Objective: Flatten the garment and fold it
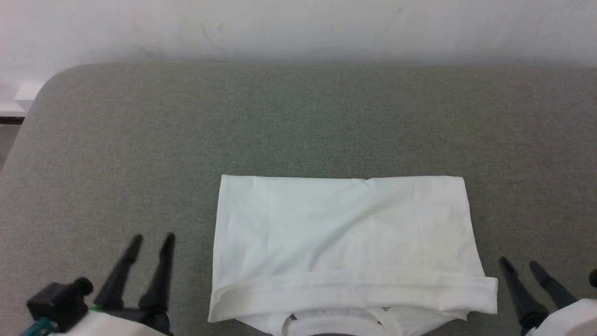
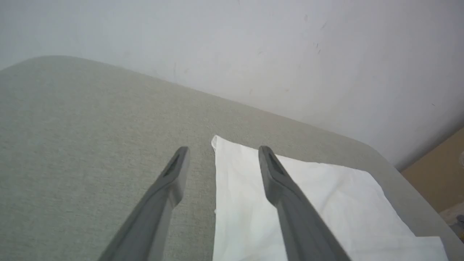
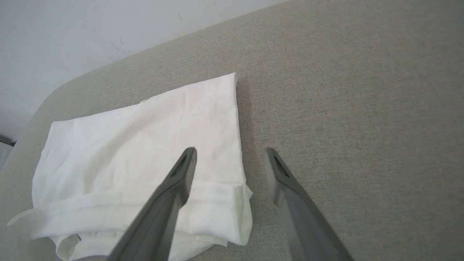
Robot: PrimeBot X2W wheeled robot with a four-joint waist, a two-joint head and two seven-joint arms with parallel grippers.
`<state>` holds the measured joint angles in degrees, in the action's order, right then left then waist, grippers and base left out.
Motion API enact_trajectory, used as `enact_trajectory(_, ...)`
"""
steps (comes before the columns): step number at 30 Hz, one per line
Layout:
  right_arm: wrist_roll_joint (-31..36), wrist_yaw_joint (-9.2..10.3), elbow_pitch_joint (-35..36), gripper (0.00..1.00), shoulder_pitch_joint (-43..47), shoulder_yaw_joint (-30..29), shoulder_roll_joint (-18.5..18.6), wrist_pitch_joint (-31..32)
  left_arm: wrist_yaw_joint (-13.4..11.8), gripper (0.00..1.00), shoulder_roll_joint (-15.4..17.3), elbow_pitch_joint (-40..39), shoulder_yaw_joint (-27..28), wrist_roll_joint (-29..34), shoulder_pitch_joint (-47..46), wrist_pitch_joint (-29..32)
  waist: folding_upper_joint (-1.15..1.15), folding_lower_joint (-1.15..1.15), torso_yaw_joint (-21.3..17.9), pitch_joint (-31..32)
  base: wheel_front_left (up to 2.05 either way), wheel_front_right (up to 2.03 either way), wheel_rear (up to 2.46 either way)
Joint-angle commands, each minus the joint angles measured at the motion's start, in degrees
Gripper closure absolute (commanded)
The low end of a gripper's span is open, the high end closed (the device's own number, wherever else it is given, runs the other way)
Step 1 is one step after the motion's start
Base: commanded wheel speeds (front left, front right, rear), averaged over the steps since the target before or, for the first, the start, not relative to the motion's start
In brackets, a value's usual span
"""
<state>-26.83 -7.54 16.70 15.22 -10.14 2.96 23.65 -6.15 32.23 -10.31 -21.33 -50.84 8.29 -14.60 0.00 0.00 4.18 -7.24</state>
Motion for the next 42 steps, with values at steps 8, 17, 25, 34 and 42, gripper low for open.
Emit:
enact_trajectory(8, 4.3, 0.05, -4.9, 0.0, -3.5, -2.9, -0.1, 0.1, -4.4, 0.0, -9.9, -9.6, 14.5, 24.7, 0.8, -0.4, 0.0, 0.0, 0.9, 0.3, 0.0, 0.0, 0.0)
enact_trajectory(17, 6.7, 0.05, -14.5, 0.0, -7.6, 0.3, -0.1, 0.2, 0.0, 0.0, -15.0, -7.0, 16.7, 33.0, 2.1, -0.4, 0.0, 0.0, 2.6, -0.9, 0.0, 0.0, 0.0)
enact_trajectory(25, 7.1, 0.05, -22.4, 0.0, -11.7, 2.9, -0.1, 1.5, 4.0, 0.0, -17.6, -4.8, 17.9, 33.9, 0.7, -0.4, 0.0, 0.0, 4.3, -2.6, 0.0, 0.0, 0.0)
enact_trajectory(34, 5.9, 0.05, -29.8, 1.0, -14.6, 1.9, -0.1, 7.3, 6.9, 0.0, -18.8, -2.7, 18.8, 34.0, -0.5, -0.4, 0.0, 0.0, 5.2, -3.4, 0.0, 0.0, 0.0)
enact_trajectory(42, 6.6, 0.05, -27.8, 1.0, -16.6, 0.9, -0.1, 8.0, 8.3, 0.0, -19.9, -1.8, 19.5, 33.7, -0.4, -0.4, 0.0, 0.0, 4.5, -3.0, 0.0, 0.0, 0.0)
